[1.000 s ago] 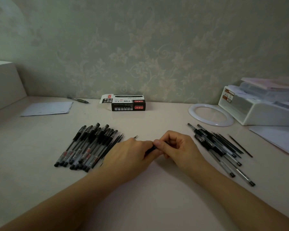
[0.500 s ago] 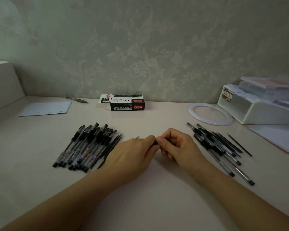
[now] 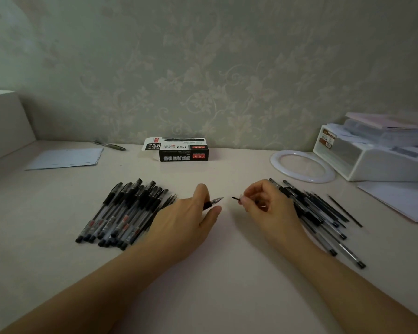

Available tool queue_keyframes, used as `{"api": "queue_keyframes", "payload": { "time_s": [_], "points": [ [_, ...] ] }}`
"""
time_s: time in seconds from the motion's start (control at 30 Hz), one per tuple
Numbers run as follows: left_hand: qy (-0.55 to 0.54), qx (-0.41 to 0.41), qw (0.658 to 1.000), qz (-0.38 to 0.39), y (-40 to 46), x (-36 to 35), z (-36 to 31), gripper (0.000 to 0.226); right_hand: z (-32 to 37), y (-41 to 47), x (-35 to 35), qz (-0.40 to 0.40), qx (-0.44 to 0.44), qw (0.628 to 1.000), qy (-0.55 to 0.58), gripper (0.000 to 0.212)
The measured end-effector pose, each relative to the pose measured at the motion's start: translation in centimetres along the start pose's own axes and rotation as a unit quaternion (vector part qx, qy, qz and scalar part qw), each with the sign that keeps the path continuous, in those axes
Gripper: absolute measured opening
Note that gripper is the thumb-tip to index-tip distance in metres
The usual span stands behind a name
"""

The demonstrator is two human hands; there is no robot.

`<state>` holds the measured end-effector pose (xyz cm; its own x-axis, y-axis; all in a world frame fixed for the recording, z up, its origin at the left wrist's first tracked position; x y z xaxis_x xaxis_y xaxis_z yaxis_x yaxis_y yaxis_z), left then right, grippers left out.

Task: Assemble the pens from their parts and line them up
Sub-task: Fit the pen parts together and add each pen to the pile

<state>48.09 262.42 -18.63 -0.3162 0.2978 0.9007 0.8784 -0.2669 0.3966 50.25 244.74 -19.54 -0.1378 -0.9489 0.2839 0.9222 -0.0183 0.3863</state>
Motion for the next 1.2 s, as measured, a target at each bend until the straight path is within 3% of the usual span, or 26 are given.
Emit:
{"api": "queue_keyframes", "payload": {
  "time_s": [0.17, 0.5, 0.63, 0.8, 1.2],
  "points": [
    [0.002, -0.014, 1.000, 0.004, -0.1, 0.0, -0.1, 0.013, 0.5, -0.5, -1.4, 0.047, 0.042, 0.993, -0.100, 0.010],
    [0.009, -0.030, 0.999, -0.006, -0.1, 0.2, -0.2, 0.012, 0.8, -0.4, -1.6, 0.055, 0.059, 0.984, -0.160, 0.004],
    [-0.006, -0.048, 0.999, -0.017, 0.1, 0.1, -0.3, 0.013, 2.1, -0.5, -1.5, 0.032, 0.102, 0.985, -0.137, 0.006],
    [-0.072, -0.085, 0.994, -0.015, 0.5, 0.0, -0.7, 0.012, 3.0, -1.0, -3.6, 0.119, 0.142, 0.971, -0.150, 0.012],
    [-0.160, -0.110, 0.981, -0.015, 0.5, 0.5, -1.2, 0.009, 1.4, -0.6, -2.2, 0.114, 0.051, 0.992, 0.006, 0.015]
  ]
}}
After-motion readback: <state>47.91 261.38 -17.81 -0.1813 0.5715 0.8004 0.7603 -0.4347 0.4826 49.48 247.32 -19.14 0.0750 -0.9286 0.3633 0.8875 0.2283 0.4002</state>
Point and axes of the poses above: each hand's wrist, its own y-axis towards the middle knuckle, its own x-axis out of the back of the hand, z = x × y, the point moved 8 cm from there along y, towards the middle knuckle, and after that the axes turned 7 degrees about y, right-handed, at the moved point
